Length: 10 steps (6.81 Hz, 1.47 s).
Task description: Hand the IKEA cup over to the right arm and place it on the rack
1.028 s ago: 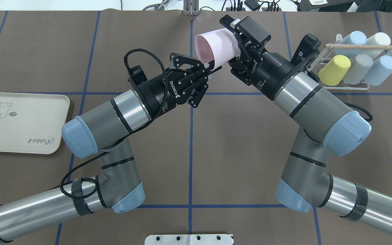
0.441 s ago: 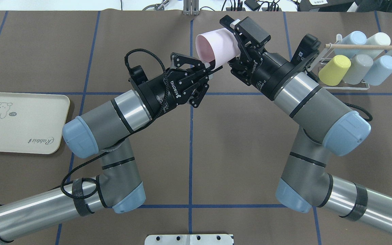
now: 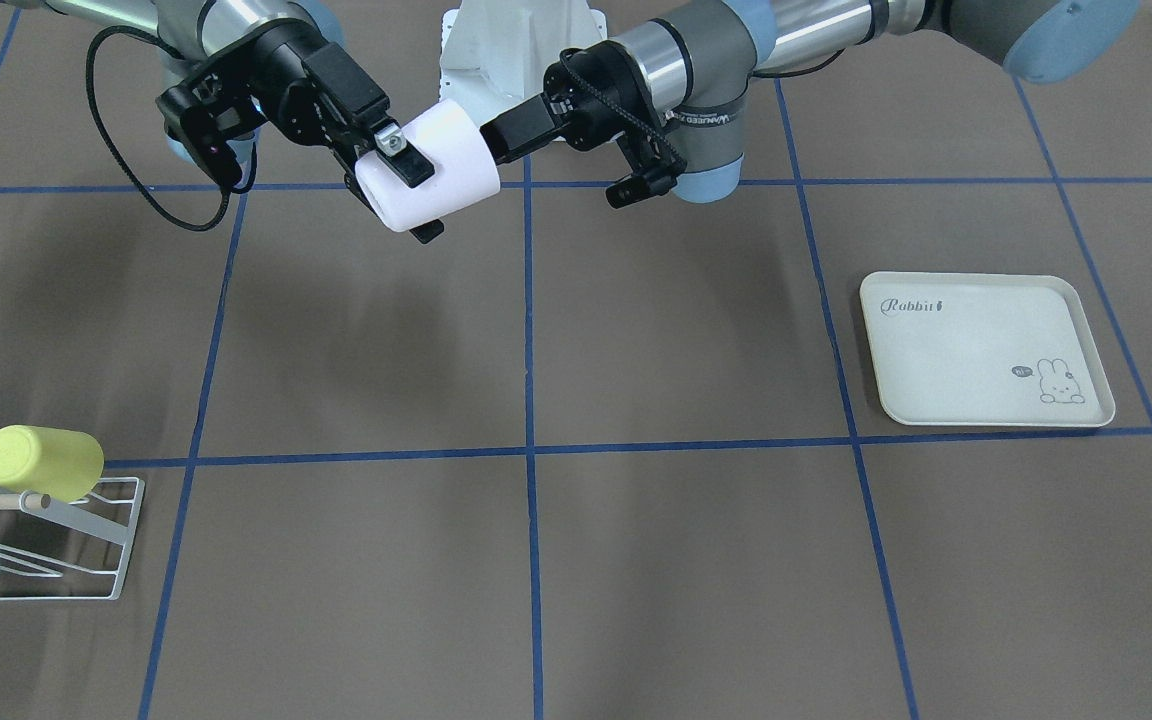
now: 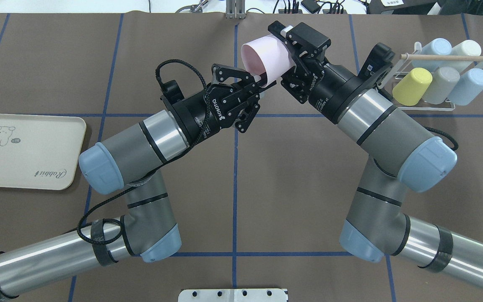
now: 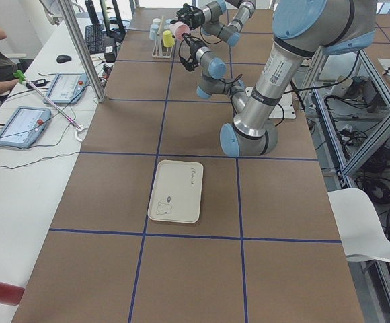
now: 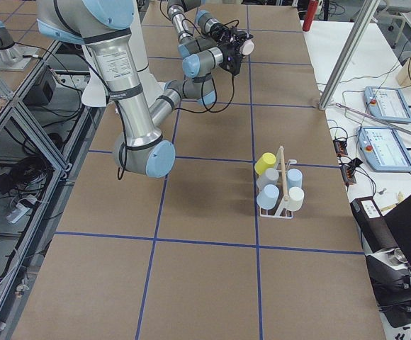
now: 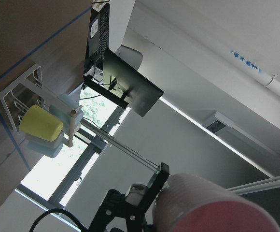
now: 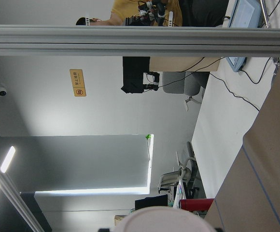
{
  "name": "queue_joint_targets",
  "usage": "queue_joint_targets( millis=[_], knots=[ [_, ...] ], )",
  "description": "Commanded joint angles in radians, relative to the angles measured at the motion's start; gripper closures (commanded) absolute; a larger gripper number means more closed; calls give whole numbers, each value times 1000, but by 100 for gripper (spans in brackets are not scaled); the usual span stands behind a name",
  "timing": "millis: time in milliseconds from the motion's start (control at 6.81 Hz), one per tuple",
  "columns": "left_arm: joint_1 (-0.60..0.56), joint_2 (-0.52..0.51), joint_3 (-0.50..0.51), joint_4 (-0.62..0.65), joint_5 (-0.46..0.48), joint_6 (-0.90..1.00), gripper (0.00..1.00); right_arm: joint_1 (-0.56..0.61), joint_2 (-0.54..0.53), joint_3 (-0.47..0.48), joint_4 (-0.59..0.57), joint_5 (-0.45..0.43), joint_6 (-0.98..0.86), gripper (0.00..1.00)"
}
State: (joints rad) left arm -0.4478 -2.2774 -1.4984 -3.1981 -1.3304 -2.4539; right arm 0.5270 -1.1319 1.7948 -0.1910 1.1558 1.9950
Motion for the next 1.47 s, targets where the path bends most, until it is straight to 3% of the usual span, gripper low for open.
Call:
queue_joint_targets(
  millis=[0, 441, 734, 1028, 1322],
  knots=[
    [-2, -2, 0, 4, 10, 44, 0, 13, 0, 1, 1, 1, 8, 100],
    [-3, 4, -5, 3, 1, 73, 0, 82, -12, 0, -7, -1, -25, 100],
    [-6, 9, -5, 1, -3, 186, 0, 145, -19, -53, -27, -1, -140, 100],
    [-21, 19, -8, 12, 0, 330, 0, 180, -17, -54, -253, -2, -354, 100],
    [-57, 71, -11, 38, -1, 445, 0, 244, -17, -42, -556, -27, -587, 100]
  ],
)
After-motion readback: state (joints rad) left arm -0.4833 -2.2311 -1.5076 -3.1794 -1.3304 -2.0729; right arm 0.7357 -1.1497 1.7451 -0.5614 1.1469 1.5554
